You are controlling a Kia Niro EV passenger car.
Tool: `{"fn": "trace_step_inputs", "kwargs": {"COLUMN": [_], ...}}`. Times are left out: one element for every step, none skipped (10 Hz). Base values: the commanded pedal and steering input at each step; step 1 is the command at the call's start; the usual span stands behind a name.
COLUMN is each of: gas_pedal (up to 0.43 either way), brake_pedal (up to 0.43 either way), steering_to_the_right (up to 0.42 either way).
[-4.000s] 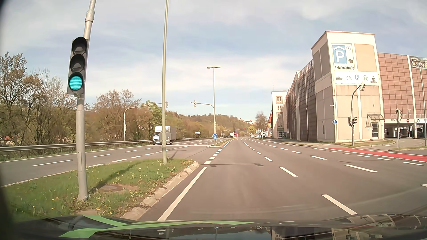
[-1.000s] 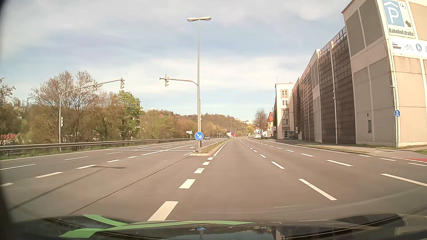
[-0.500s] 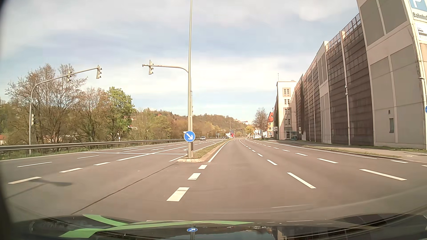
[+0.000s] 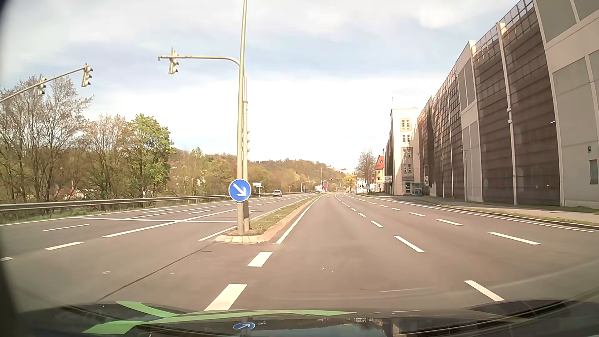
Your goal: Follow the waypoints while adhering to traffic rules and regulations
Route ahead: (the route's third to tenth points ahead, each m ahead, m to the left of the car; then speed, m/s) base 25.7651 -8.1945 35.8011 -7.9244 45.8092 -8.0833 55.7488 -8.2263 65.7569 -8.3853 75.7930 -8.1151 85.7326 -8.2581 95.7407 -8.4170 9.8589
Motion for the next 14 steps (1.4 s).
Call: {"fn": "trace_step_inputs", "kwargs": {"gas_pedal": [0.020,0.000,0.000,0.000,0.000,0.000,0.000,0.028,0.079,0.118,0.138,0.157,0.157,0.157], "brake_pedal": [0.000,0.000,0.000,0.000,0.000,0.000,0.000,0.000,0.000,0.000,0.000,0.000,0.000,0.000], "steering_to_the_right": [0.001,0.001,0.001,0.001,0.000,0.001,0.001,0.001,0.001,0.001,0.001,0.001,0.001,0.001]}}
